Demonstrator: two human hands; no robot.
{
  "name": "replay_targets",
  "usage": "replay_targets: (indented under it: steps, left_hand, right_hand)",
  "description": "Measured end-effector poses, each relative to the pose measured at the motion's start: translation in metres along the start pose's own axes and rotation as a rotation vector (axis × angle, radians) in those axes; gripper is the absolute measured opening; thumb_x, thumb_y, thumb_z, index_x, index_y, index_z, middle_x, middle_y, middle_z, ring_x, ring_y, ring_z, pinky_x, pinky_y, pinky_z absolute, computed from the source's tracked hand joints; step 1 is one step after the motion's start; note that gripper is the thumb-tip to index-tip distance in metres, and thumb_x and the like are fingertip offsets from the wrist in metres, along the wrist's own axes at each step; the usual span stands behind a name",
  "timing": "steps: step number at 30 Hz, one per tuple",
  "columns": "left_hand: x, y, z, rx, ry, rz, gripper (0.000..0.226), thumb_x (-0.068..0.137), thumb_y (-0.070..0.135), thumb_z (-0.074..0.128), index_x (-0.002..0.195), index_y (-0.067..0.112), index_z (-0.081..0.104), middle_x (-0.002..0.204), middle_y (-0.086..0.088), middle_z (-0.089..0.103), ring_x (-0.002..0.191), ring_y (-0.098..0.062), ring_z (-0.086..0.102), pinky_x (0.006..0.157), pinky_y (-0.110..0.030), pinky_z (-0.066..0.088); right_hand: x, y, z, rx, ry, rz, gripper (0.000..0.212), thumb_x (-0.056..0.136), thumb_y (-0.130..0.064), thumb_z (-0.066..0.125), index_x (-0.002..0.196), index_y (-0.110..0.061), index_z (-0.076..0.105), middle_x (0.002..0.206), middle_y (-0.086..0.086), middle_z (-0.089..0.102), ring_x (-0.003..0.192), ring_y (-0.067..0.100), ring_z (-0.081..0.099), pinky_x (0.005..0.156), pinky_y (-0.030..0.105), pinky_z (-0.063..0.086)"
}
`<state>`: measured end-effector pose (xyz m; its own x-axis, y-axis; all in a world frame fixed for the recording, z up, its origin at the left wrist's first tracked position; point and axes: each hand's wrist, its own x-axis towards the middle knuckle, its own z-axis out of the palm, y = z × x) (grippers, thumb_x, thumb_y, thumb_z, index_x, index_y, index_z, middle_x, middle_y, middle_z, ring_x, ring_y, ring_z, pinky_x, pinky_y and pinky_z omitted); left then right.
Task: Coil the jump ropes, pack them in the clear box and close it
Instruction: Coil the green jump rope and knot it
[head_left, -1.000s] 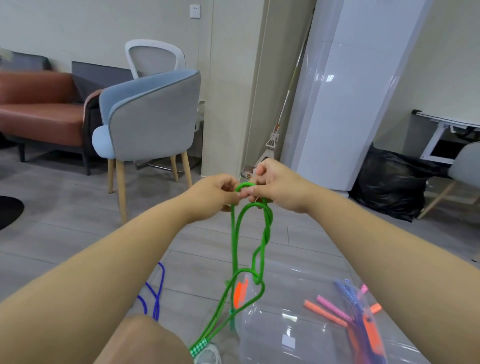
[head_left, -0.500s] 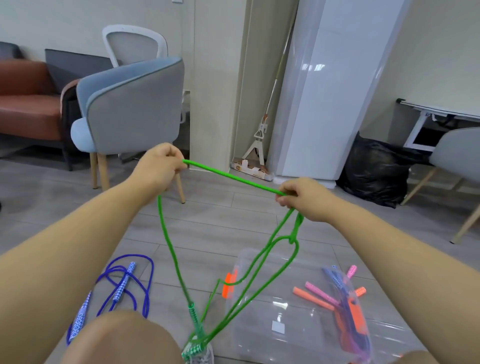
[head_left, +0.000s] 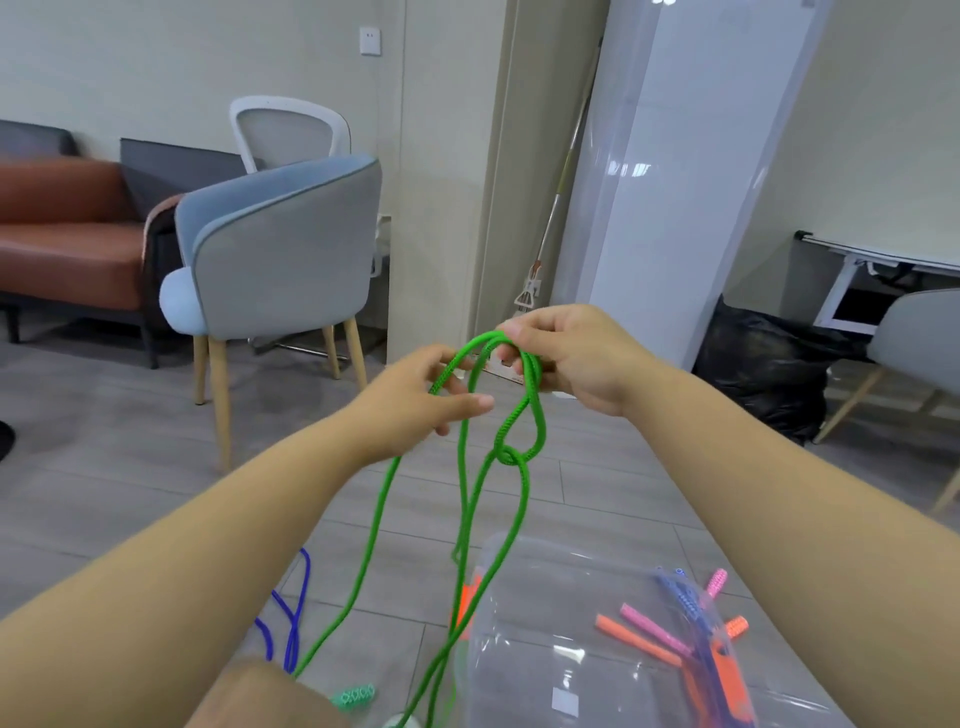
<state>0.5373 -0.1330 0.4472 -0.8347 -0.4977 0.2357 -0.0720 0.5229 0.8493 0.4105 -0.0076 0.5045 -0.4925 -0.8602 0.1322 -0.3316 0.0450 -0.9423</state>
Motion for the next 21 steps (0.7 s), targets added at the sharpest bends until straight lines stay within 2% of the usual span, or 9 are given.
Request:
replay_targets:
  steps: [3,6,9,11,14,17,19,21]
  left_hand:
    - [0.003,0.000,0.004,-0.069,0.127,0.071,0.034,0.081,0.030,0.071,0.110,0.028,0.054,0.092,0.001,0.064,0.056,-0.007,0.053,0.050,-0.017,0.041]
    - [0.004,-0.002,0.003,0.002,0.202,0.128,0.027,0.081,0.029,0.071,0.098,0.042,0.054,0.090,0.004,0.055,0.062,-0.009,0.049,0.059,-0.031,0.047]
    - [0.004,-0.004,0.006,0.081,0.186,0.162,0.016,0.084,0.028,0.068,0.088,0.041,0.058,0.091,0.007,0.057,0.067,-0.007,0.050,0.065,-0.032,0.047]
    - [0.003,-0.004,0.008,0.074,0.153,0.154,0.012,0.088,0.025,0.063,0.087,0.037,0.062,0.085,0.010,0.061,0.068,-0.007,0.052,0.064,-0.028,0.046]
    - [0.002,-0.008,0.007,0.056,0.077,0.094,0.013,0.091,0.023,0.057,0.089,0.030,0.068,0.077,0.006,0.069,0.064,-0.008,0.054,0.063,-0.029,0.050]
    - [0.005,-0.013,0.006,0.026,0.088,0.024,0.014,0.091,0.018,0.056,0.084,0.020,0.067,0.067,0.005,0.071,0.052,-0.003,0.051,0.058,-0.027,0.044]
    - [0.008,-0.015,0.007,-0.115,0.089,-0.070,0.016,0.093,0.012,0.054,0.079,0.013,0.062,0.059,0.001,0.066,0.051,-0.010,0.054,0.057,-0.030,0.047]
    - [0.009,-0.017,0.007,-0.202,0.102,-0.139,0.014,0.094,0.011,0.052,0.083,0.009,0.060,0.059,-0.003,0.055,0.048,-0.016,0.049,0.051,-0.032,0.047]
  right_hand:
    - [-0.003,0.002,-0.005,0.123,-0.140,-0.013,0.022,0.086,0.009,0.054,0.101,-0.006,0.061,0.083,0.003,0.070,0.070,0.010,0.065,0.067,0.022,0.056]
    - [-0.007,0.011,-0.006,0.055,-0.160,-0.031,0.029,0.085,0.014,0.053,0.111,0.002,0.057,0.082,0.005,0.073,0.073,0.013,0.070,0.074,0.027,0.058]
    - [-0.011,0.018,-0.003,-0.041,-0.130,-0.050,0.021,0.089,0.009,0.051,0.103,-0.004,0.060,0.082,0.004,0.074,0.074,0.015,0.070,0.076,0.031,0.058]
    - [-0.013,0.021,-0.002,-0.122,-0.100,-0.032,0.018,0.093,0.002,0.048,0.099,-0.010,0.060,0.083,0.000,0.073,0.072,0.014,0.070,0.070,0.031,0.057]
    - [-0.016,0.027,0.001,-0.186,-0.090,0.016,0.015,0.097,-0.007,0.044,0.105,-0.012,0.056,0.083,0.000,0.071,0.067,0.016,0.068,0.056,0.032,0.057]
    - [-0.015,0.034,0.004,-0.305,-0.040,-0.007,0.012,0.097,-0.012,0.045,0.105,-0.011,0.054,0.080,0.003,0.067,0.054,0.005,0.062,0.042,0.020,0.046]
    - [-0.013,0.038,0.005,-0.388,-0.016,-0.035,0.011,0.096,-0.016,0.048,0.099,-0.010,0.057,0.082,0.005,0.070,0.055,0.005,0.059,0.046,0.017,0.047]
    - [-0.010,0.042,0.005,-0.469,-0.021,-0.051,0.015,0.092,-0.025,0.057,0.094,-0.012,0.063,0.082,0.001,0.072,0.067,0.016,0.064,0.059,0.023,0.054]
